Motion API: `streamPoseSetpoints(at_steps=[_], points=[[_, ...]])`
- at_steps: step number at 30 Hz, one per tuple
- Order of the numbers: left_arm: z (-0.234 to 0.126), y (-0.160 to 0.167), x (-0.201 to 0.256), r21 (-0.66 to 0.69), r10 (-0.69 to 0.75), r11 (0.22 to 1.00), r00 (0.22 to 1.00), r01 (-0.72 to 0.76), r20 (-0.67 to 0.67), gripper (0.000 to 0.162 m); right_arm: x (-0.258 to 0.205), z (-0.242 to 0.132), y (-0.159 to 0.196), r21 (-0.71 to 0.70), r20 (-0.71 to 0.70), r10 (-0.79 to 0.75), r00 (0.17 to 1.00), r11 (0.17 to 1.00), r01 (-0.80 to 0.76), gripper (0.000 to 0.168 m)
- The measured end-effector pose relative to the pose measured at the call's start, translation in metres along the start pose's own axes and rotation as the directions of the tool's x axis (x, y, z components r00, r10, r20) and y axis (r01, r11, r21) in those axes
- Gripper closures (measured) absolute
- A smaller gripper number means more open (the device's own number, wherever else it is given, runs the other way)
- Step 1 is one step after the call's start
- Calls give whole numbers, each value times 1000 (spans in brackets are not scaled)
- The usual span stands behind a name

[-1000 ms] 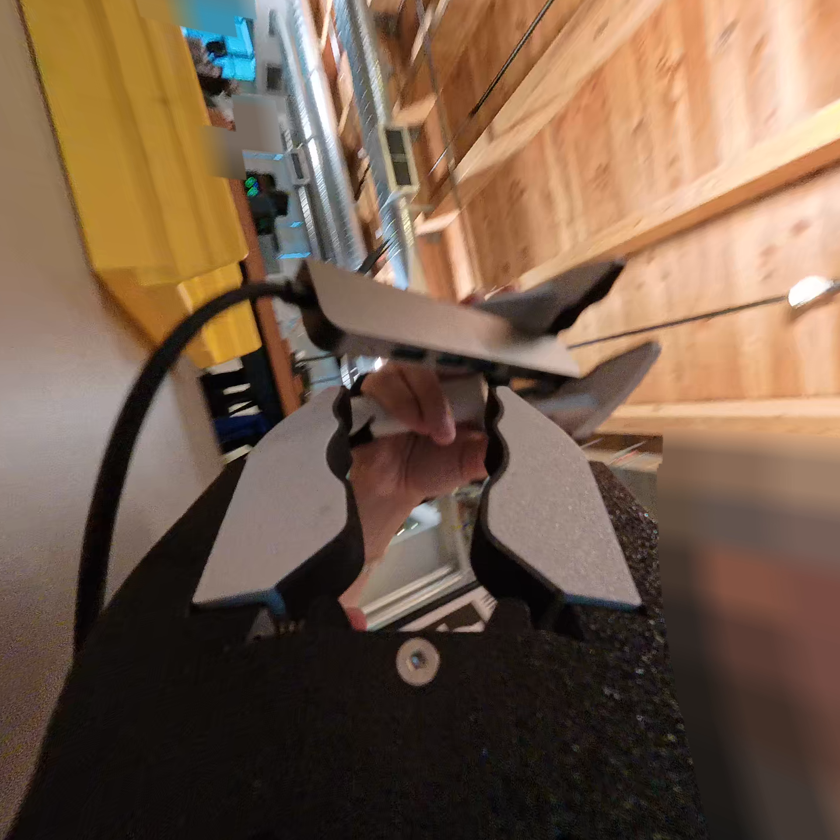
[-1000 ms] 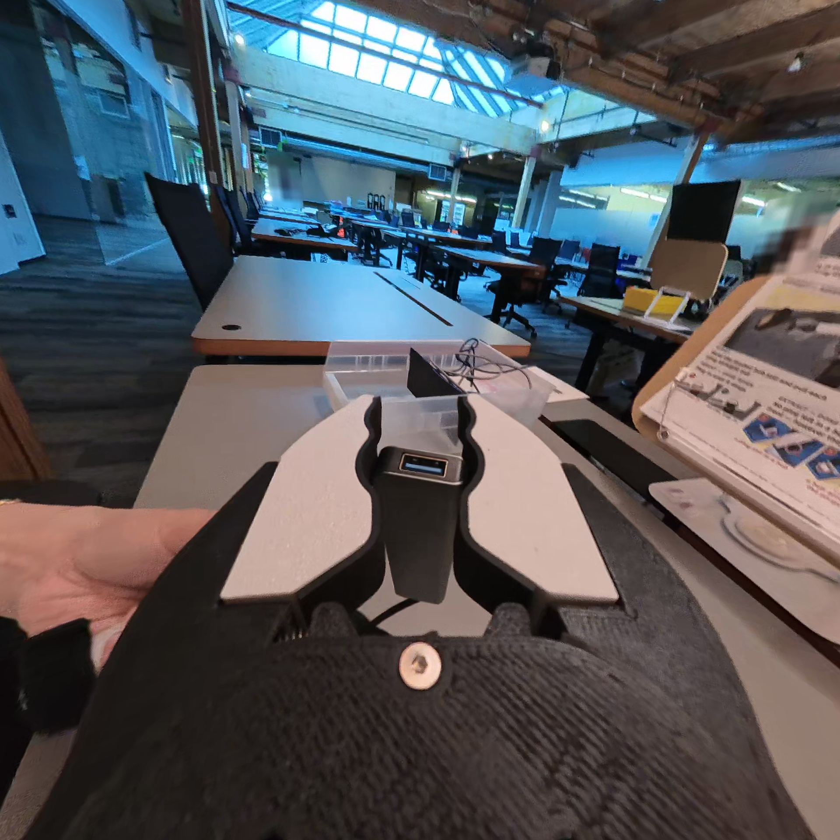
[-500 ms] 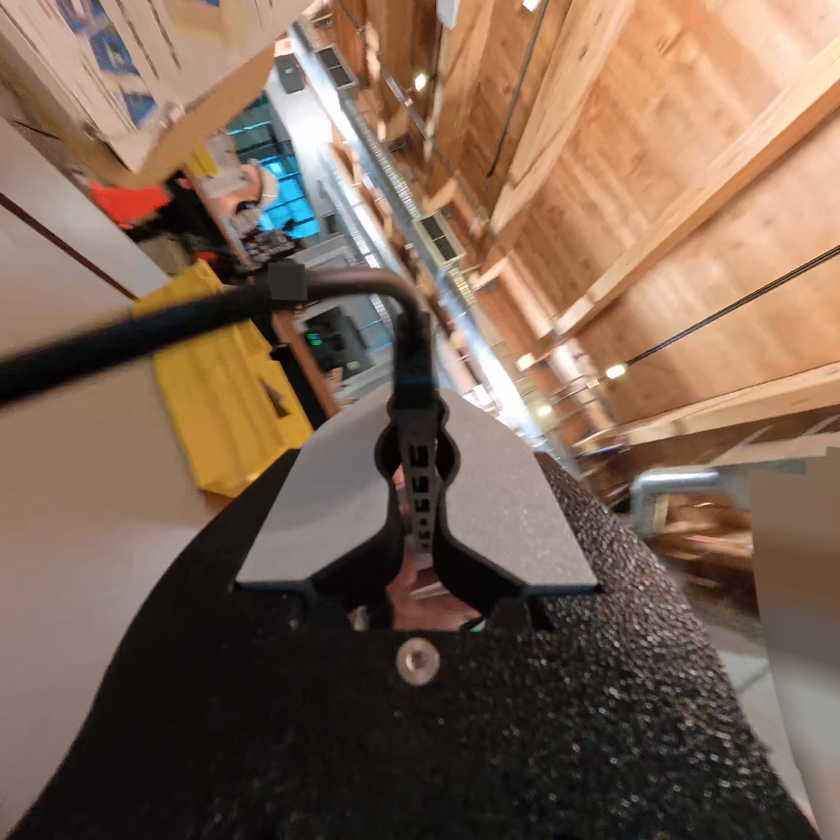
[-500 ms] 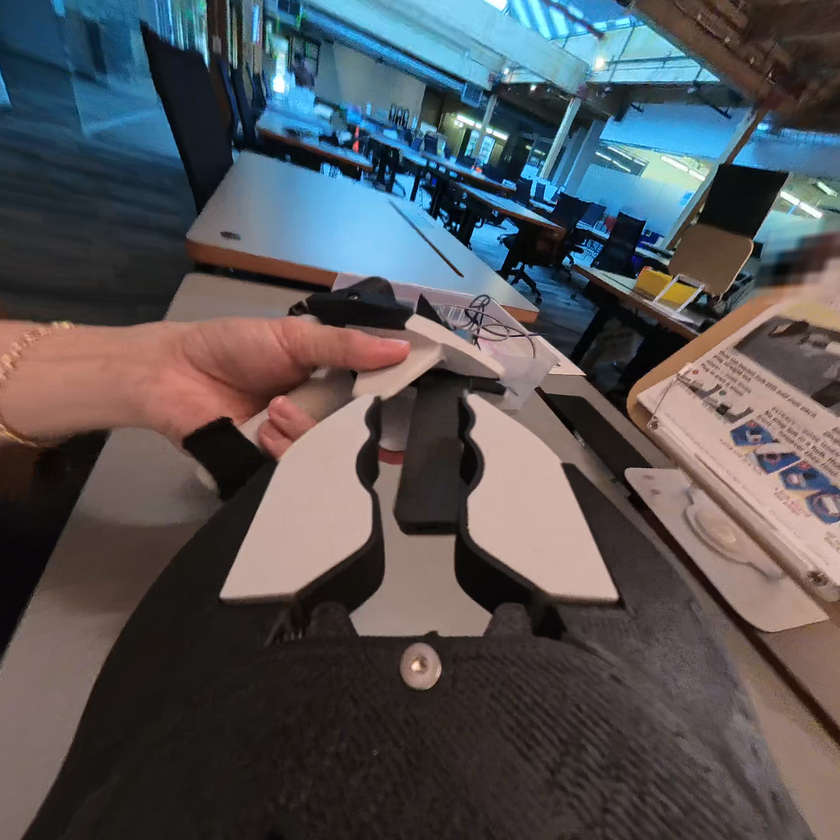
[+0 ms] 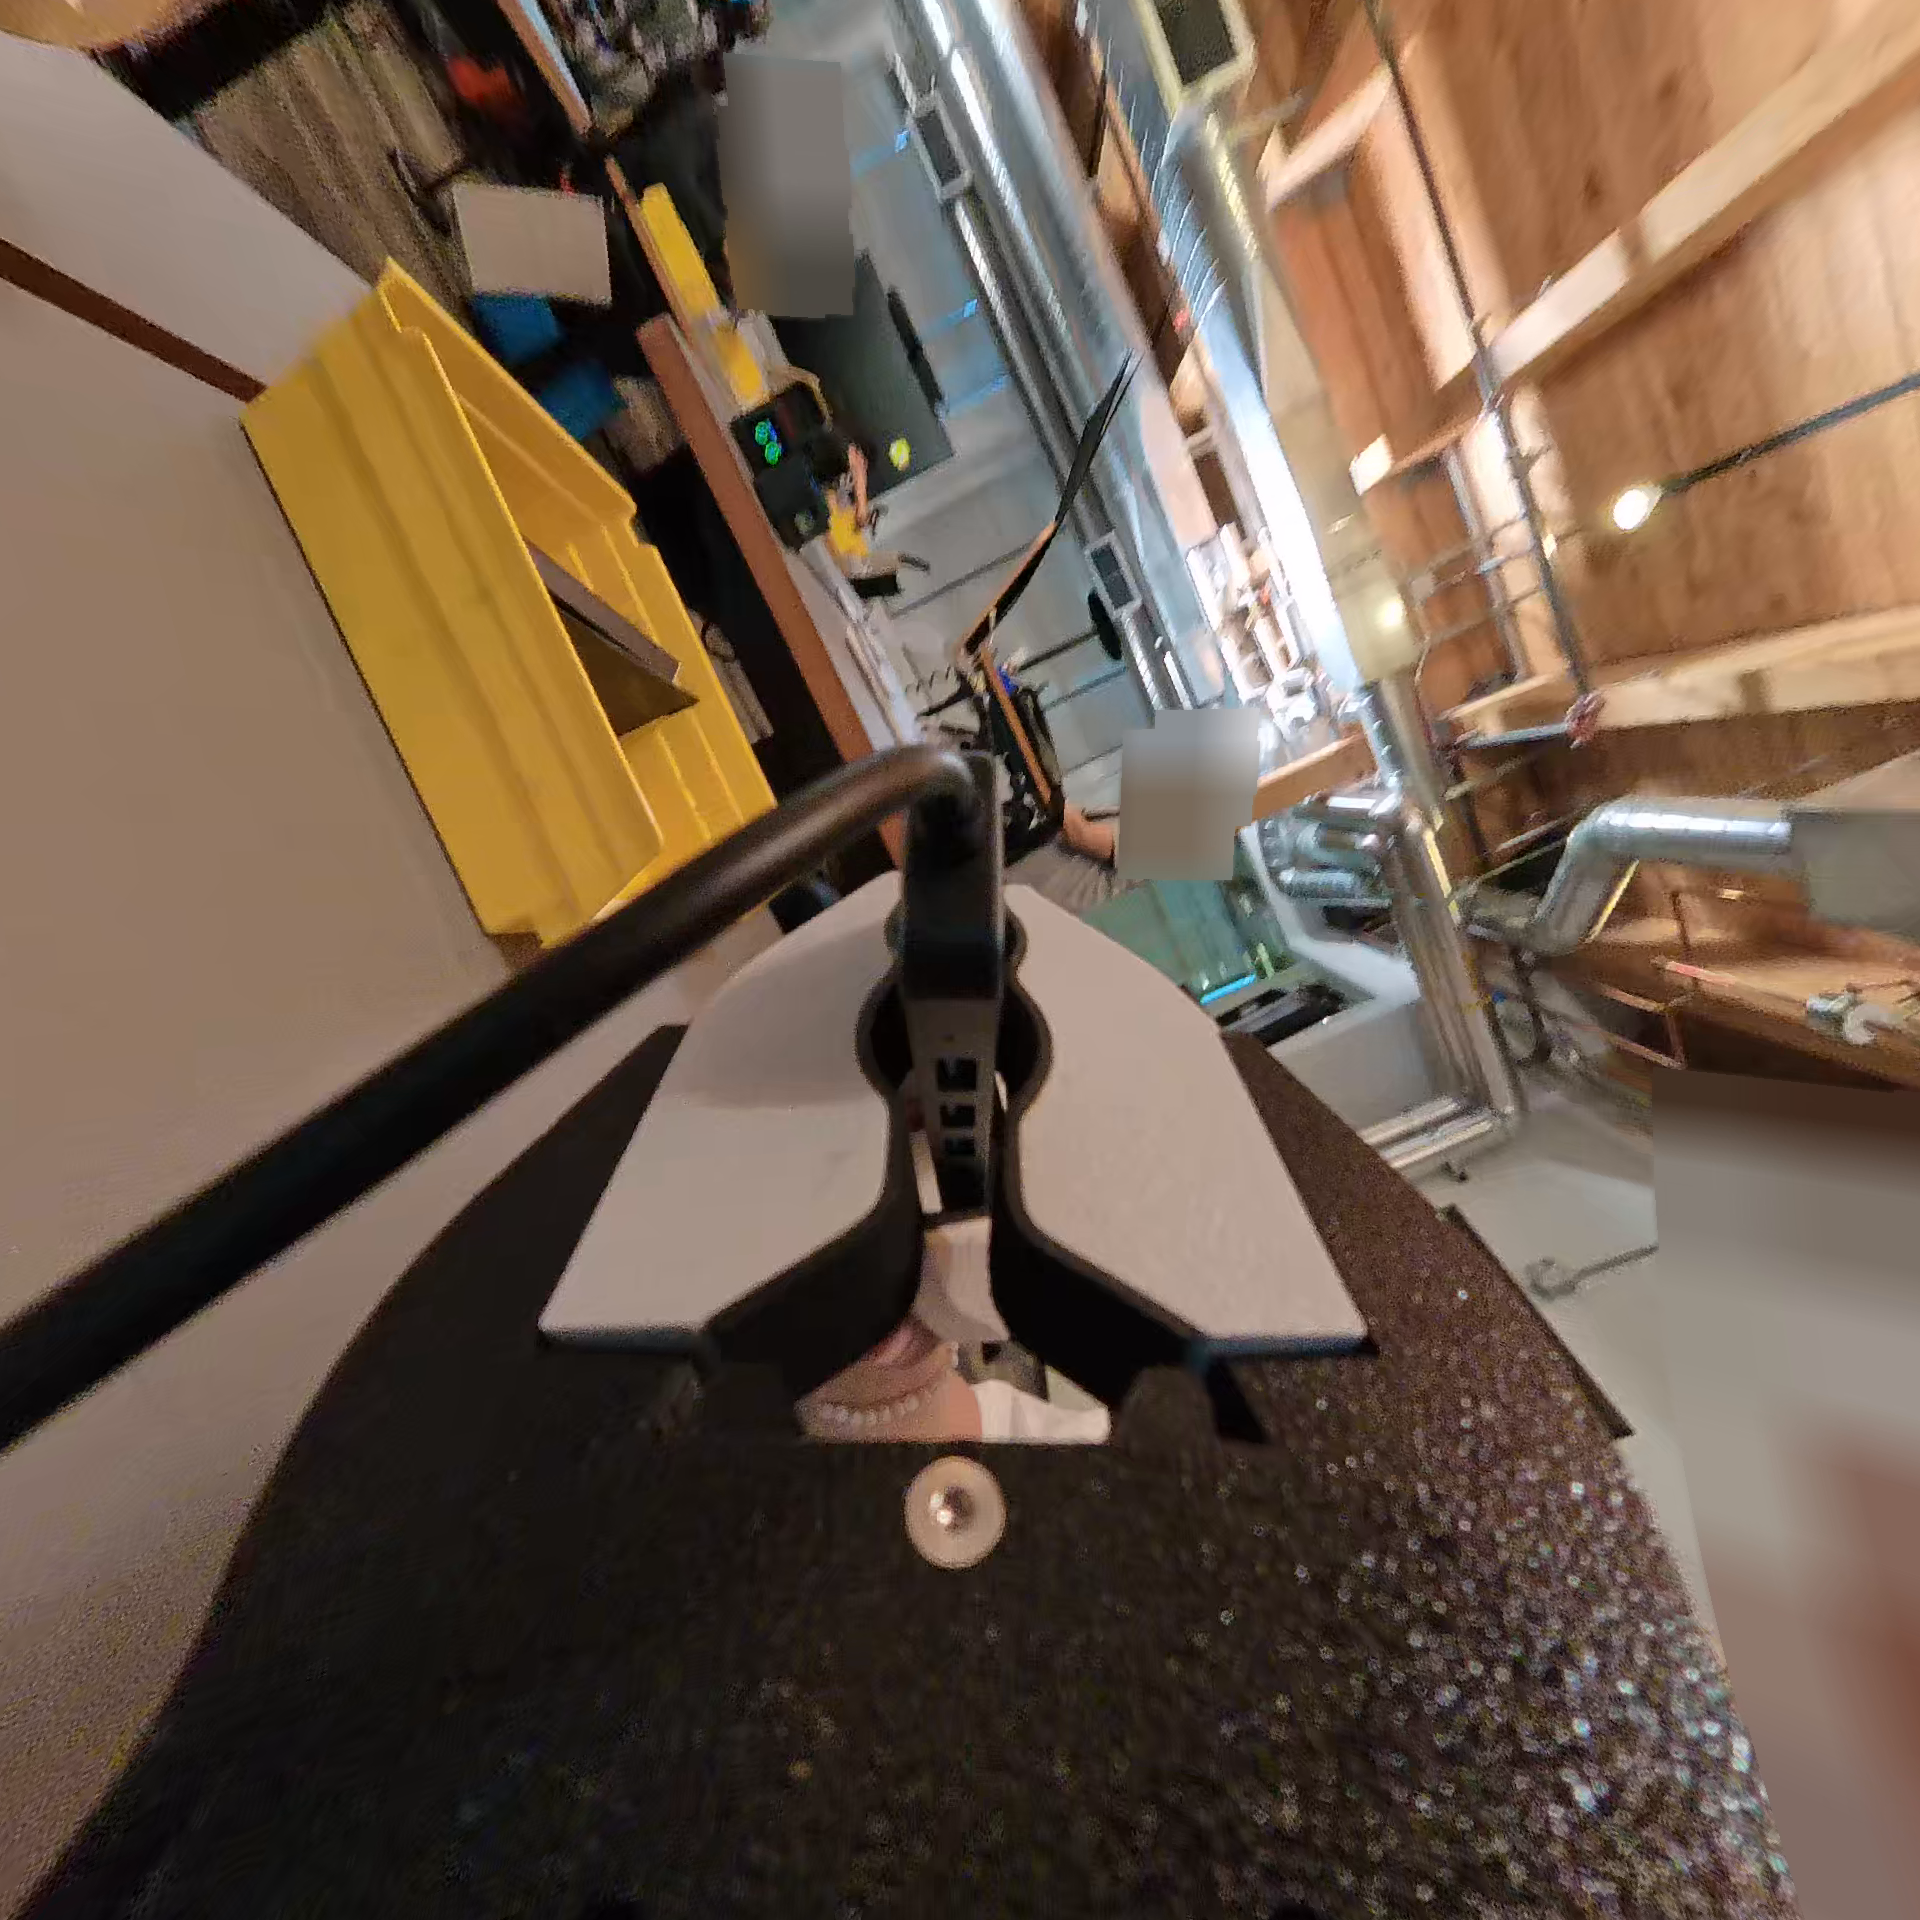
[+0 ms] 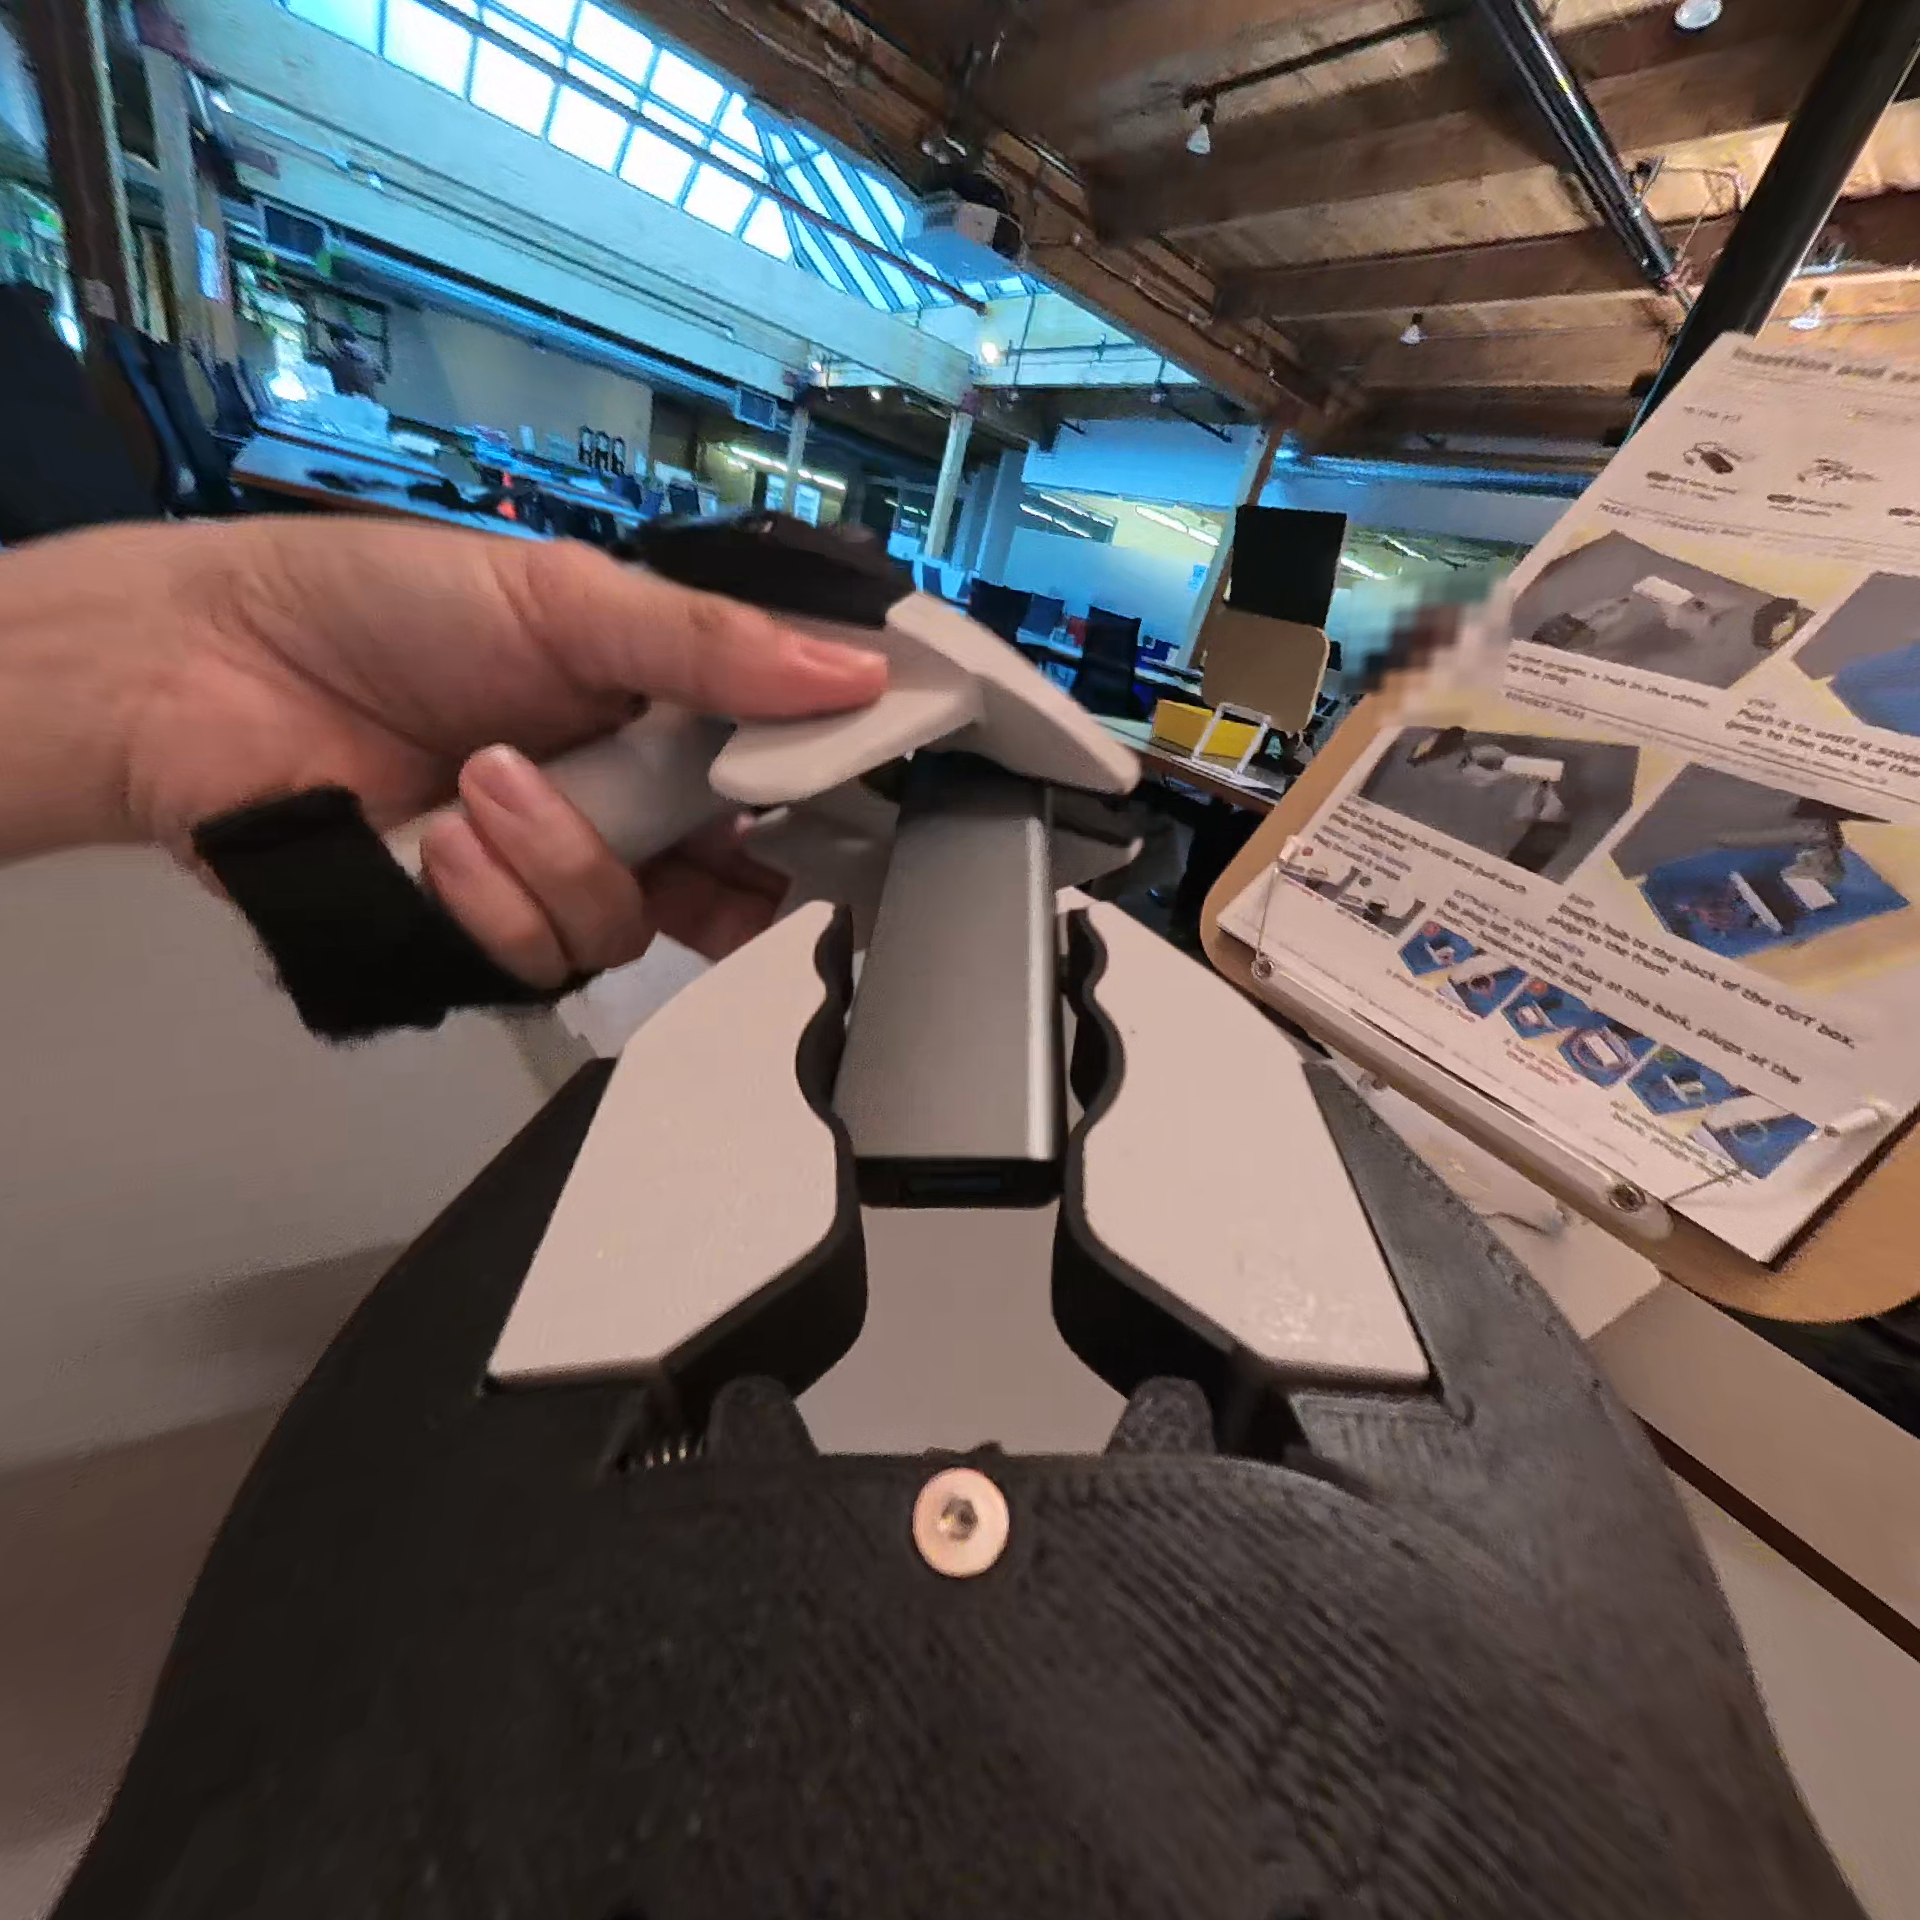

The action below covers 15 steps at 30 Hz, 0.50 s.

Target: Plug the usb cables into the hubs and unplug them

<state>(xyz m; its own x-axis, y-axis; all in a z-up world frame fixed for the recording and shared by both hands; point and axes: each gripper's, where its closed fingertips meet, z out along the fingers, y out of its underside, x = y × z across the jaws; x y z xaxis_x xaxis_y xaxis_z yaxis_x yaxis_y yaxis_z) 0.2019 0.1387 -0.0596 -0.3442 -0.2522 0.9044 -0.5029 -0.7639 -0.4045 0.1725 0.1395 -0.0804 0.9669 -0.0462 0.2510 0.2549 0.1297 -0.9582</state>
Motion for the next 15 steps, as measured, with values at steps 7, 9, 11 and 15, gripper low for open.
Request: streamPoseSetpoints(at_steps=[7,9,11,15], points=[[26,-4,-13,-133,14,991,997,-4,77,153,25,-4,8,6,-193,-2,981,1000,3,133],[30,-5,-19,-139,16,990,995,-2,103,152,30,-4,15,10,-215,26,976,1000,-25,132],[35,-6,-25,-134,16,991,992,1,126,152,35,-5,23,-2,-246,49,968,999,-51,131],[43,-7,-33,-103,10,995,991,3,131,153,39,-6,28,16,-279,57,958,998,-54,132]])
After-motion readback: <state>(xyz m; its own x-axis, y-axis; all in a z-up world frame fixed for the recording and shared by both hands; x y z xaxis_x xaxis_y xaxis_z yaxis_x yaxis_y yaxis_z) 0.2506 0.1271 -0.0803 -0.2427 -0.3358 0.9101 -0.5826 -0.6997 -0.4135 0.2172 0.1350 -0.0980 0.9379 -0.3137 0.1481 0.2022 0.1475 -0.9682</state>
